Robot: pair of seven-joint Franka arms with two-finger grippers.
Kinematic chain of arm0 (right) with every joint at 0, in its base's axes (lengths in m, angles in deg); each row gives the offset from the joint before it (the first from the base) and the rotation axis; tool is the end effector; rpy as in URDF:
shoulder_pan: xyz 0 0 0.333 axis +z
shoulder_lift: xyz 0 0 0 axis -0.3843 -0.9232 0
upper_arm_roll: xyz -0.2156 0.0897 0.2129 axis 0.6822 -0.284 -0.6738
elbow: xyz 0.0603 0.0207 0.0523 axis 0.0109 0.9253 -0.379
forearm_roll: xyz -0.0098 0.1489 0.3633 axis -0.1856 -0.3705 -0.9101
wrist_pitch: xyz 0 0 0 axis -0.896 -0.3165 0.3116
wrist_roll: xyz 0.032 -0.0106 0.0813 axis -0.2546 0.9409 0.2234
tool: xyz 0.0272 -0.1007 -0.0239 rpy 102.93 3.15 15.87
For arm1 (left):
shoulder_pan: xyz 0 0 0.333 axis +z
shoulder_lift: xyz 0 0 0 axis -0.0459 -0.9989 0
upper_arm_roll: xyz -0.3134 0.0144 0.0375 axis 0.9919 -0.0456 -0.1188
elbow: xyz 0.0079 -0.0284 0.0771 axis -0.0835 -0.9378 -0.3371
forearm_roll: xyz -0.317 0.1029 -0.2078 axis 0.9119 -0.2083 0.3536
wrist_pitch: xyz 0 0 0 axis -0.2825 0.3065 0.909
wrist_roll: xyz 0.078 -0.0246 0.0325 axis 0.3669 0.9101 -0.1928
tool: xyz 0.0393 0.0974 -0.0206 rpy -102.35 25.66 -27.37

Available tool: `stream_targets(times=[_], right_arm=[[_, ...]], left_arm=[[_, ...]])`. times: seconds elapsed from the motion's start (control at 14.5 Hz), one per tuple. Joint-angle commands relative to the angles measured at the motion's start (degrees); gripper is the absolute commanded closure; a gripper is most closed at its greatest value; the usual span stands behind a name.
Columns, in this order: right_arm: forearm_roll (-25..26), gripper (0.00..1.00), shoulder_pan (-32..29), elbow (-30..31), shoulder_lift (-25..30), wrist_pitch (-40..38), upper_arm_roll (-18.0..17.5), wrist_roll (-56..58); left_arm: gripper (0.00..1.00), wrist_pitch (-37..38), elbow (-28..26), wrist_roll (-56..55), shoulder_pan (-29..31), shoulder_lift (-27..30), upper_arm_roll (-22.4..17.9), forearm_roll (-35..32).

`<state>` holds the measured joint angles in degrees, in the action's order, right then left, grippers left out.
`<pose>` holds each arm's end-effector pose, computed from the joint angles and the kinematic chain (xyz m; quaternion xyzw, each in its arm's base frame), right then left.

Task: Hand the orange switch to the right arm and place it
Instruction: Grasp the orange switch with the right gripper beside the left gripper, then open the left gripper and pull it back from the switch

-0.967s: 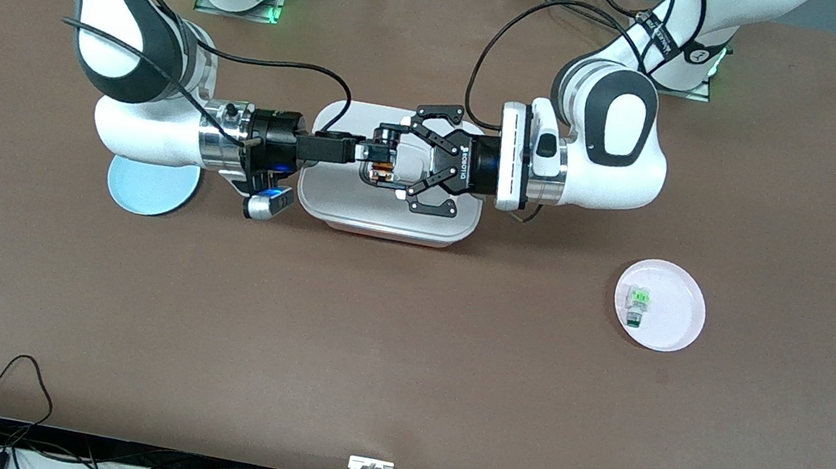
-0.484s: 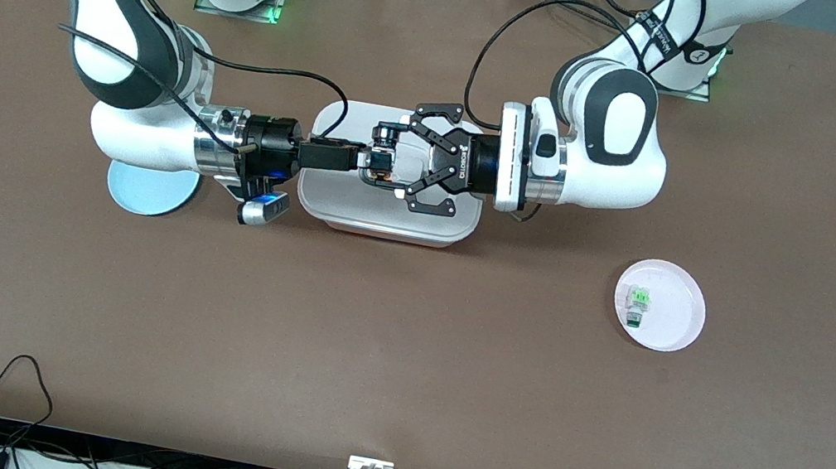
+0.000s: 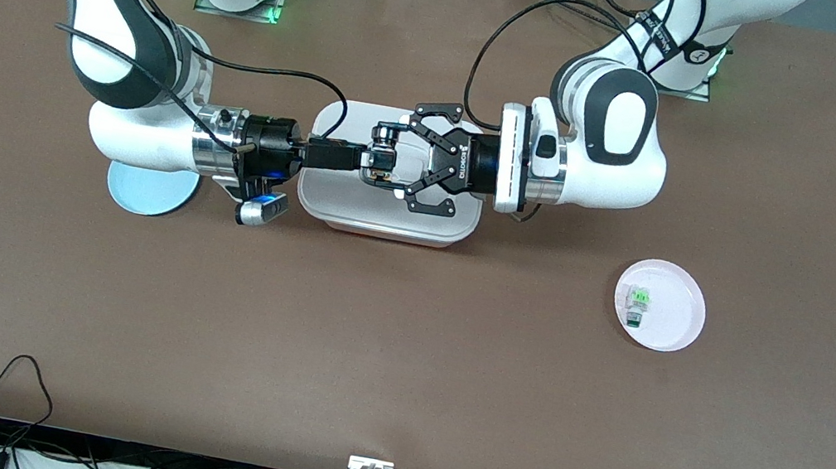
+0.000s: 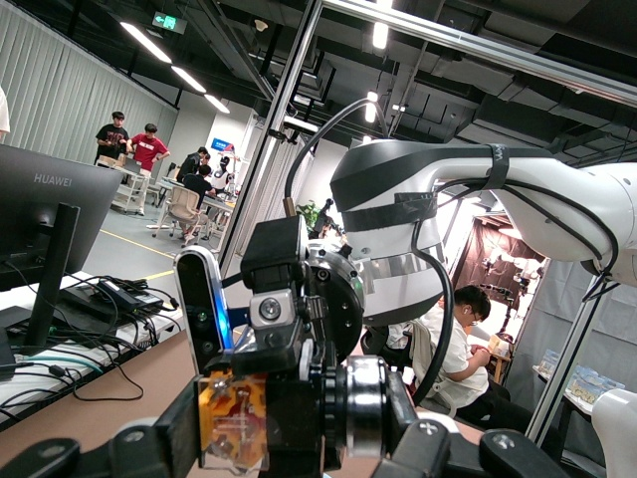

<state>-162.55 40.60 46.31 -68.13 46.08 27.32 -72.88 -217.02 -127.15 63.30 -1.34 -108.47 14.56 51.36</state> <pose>0.5905 0.3122 0.4294 -0.6926 0.1592 0.2051 0.6729 0.5605 -0.4022 0.4239 0.5920 -0.3583 0.4494 0.5649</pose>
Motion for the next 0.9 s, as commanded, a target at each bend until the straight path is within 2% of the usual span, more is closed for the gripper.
stream_targets(times=[0.0,0.07,0.14,0.21,0.69,0.83], right_arm=[[-1.0,0.81,-0.4,-1.1,-0.7,0.0,-0.2,-0.1],[-0.9,0.81,-0.4,-1.1,-0.7,-0.1,-0.2,-0.1],[-0.9,0.81,-0.4,-1.1,-0.7,-0.1,-0.2,-0.1],[-0.9,0.81,-0.4,-1.1,-0.6,0.0,-0.2,0.0],[-0.7,0.81,-0.5,-1.2,-0.6,-0.1,-0.2,0.0],[-0.5,0.81,-0.6,-1.2,-0.6,-0.1,-0.2,0.1]], left_arm=[[0.55,-0.8,1.2,0.2,-0.6,-0.4,0.0,1.3],[0.46,-0.8,1.3,0.2,-0.6,-0.4,0.0,1.3],[0.07,-0.7,1.2,0.3,-0.6,-0.4,0.0,1.3],[0.00,-0.6,1.2,0.4,-0.6,-0.5,0.0,1.3],[0.00,0.1,0.7,-1.7,0.4,-0.2,0.1,1.0],[0.00,0.2,0.5,-5.6,0.5,0.4,0.0,0.8]])
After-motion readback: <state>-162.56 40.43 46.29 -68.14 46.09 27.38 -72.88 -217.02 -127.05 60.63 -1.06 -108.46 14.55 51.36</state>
